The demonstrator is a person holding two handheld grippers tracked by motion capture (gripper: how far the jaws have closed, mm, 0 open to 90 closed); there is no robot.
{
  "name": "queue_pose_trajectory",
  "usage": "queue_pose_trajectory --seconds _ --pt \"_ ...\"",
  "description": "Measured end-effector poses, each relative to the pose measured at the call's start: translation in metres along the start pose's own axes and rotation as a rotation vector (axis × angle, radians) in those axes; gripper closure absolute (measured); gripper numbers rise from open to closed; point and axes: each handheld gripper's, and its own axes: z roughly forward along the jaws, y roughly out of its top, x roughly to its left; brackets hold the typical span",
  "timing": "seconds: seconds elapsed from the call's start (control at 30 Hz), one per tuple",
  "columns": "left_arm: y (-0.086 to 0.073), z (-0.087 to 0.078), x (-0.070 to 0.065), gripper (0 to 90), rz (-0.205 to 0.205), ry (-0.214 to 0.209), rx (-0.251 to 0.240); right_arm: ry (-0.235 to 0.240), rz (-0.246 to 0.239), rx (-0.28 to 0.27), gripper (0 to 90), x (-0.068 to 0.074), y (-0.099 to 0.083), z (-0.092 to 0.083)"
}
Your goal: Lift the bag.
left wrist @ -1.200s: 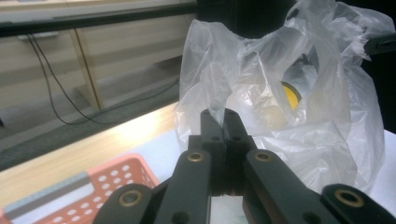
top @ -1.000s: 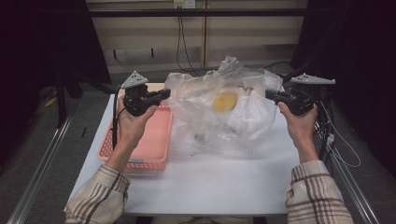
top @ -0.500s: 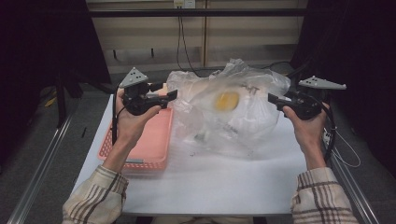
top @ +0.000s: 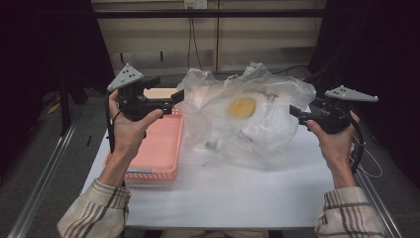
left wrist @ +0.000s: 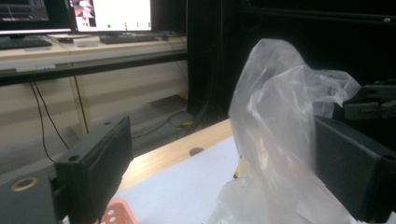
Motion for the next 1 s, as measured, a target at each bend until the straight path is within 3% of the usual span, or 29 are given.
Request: queue_pose_trajectory --seconds 0.17,0.4,0.5,0.73,1.0 --pt "-0.002 -0.012 0.0 7.5 0.019 0.014 0.013 -0.006 0.015 -0.017 16.0 0.001 -0.008 -0.008" --pt "-0.005 -0.033 0.007 7.5 0.008 0.037 -0.029 -0.038 0.02 0.005 14.7 -0.003 -0.025 -0.018" --pt "-0.008 -0.038 0.007 7.2 0.033 0.05 0.0 -0.045 0.024 0.002 14.8 -0.003 -0.03 -0.019" --pt "-0.047 -0.036 0.005 7.2 0.074 0.073 0.106 -0.058 0.042 0.017 14.7 -0.005 -0.051 -0.028" --pt "-0.081 -0.036 0.003 6.7 0.081 0.068 0.17 -0.032 0.034 0.051 12.6 0.01 -0.077 -0.027"
